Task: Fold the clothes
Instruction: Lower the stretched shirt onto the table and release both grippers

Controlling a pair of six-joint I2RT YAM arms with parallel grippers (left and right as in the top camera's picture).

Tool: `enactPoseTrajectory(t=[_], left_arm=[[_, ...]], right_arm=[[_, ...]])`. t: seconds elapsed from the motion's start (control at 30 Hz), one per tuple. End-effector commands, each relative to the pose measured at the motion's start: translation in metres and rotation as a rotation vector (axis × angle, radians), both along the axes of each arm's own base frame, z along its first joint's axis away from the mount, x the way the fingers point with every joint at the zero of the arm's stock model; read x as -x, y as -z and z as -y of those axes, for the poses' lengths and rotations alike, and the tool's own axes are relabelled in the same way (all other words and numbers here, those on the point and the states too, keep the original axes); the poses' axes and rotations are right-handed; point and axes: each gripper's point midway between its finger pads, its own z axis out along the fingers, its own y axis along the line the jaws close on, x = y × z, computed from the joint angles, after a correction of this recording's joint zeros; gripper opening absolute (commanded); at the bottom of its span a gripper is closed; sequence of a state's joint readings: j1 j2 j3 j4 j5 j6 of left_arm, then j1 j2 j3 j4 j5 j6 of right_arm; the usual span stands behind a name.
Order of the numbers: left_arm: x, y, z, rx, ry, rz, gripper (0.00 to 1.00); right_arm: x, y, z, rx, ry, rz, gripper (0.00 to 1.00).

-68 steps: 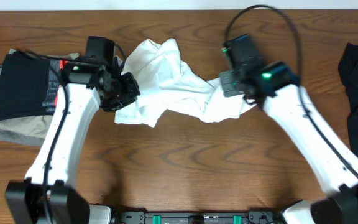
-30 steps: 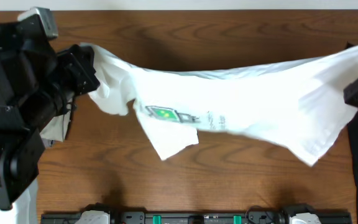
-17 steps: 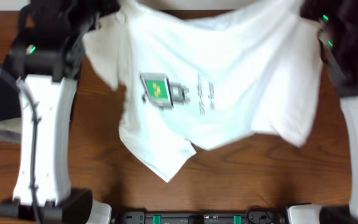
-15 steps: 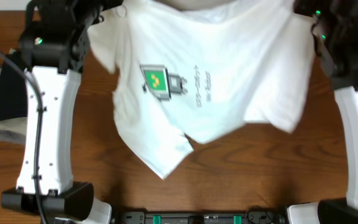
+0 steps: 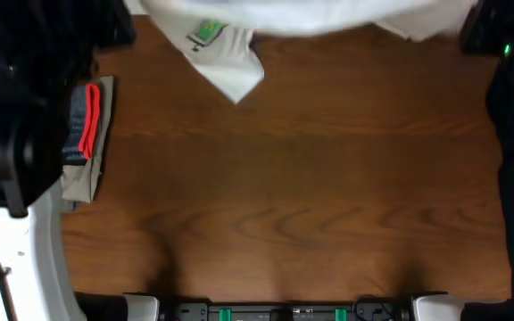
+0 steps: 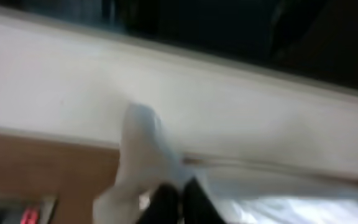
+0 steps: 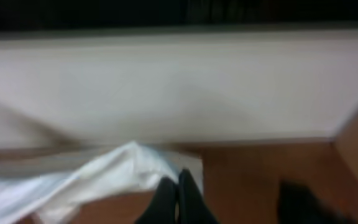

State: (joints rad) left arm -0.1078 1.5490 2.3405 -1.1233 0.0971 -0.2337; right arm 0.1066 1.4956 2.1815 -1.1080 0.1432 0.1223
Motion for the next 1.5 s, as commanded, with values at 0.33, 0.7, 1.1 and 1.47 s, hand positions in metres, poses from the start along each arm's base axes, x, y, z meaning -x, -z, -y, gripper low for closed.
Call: enactPoseTrajectory(t=[0.33, 0.7, 1.1, 1.47], left_arm=[[0.031, 0.239, 0.009, 0.009, -0.038, -1.055, 0.22], [0.041, 0.318, 0.009, -0.054, 0.014, -1.272, 0.8], [0.024, 0.381, 0.009, -0.043, 0.004, -1.238, 0.7], [0.019, 0.415, -0.025, 0.031, -0.109, -1.292, 0.7]], right_arm=[[0.038, 0.19, -0.034, -0.198, -0.052, -0.721, 0.2], [0.047, 0.245, -0.034, -0.212, -0.041, -0.856, 0.69], [0.068, 0.308, -0.042, -0.262, -0.007, -1.022, 0.35], [0.121, 0.388, -0.069, -0.464, -0.013, -1.248, 0.5]])
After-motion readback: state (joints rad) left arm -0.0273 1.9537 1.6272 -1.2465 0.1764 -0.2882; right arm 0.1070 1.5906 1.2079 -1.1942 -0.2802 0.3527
